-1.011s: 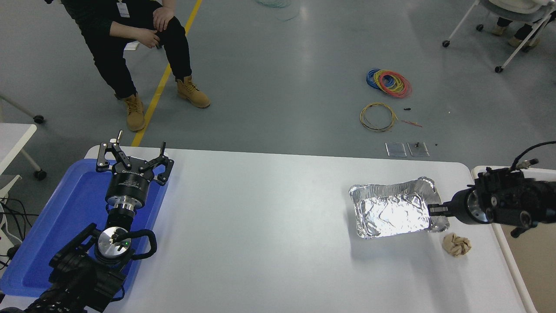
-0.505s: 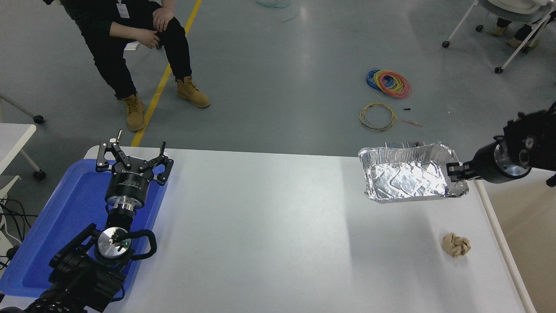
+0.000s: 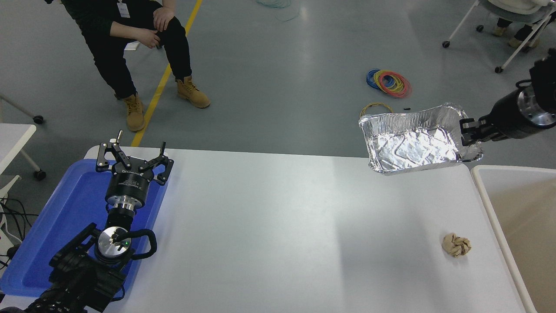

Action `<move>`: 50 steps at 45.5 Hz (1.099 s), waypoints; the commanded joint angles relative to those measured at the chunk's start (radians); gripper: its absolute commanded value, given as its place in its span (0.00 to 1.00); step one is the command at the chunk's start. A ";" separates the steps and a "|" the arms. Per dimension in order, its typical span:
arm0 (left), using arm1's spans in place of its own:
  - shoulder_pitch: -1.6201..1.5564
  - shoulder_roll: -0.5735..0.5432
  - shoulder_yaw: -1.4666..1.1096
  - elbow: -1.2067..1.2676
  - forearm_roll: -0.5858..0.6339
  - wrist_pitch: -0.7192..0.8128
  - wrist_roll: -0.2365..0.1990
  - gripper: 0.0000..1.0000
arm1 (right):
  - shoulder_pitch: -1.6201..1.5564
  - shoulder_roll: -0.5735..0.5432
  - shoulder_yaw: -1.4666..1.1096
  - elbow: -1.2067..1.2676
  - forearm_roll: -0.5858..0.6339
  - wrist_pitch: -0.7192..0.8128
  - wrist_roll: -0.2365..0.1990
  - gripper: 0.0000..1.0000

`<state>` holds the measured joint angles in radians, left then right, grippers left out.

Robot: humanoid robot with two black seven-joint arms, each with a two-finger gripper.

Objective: Pick up foil plate and place in dustbin

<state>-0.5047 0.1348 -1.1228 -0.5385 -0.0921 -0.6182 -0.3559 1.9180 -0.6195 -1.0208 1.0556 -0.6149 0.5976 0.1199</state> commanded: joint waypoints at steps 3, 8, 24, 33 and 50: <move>0.000 0.000 0.000 0.000 0.000 0.000 -0.002 1.00 | 0.039 0.003 -0.001 0.001 0.000 0.036 0.000 0.00; 0.000 0.000 0.000 0.000 0.002 0.000 0.000 1.00 | 0.039 0.003 -0.001 0.001 0.000 0.036 0.000 0.00; 0.000 0.000 0.000 0.000 0.000 0.000 0.000 1.00 | -0.074 -0.005 -0.002 -0.114 -0.003 0.016 0.000 0.00; 0.000 0.000 0.000 0.000 0.000 0.000 0.000 1.00 | -0.160 -0.081 -0.002 -0.216 -0.005 0.018 0.000 0.00; 0.000 0.000 0.000 0.000 0.000 0.000 0.000 1.00 | -0.389 -0.161 0.002 -0.548 0.007 -0.015 -0.003 0.00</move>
<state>-0.5046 0.1347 -1.1229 -0.5385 -0.0919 -0.6182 -0.3563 1.6677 -0.7276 -1.0227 0.6902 -0.6165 0.6079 0.1173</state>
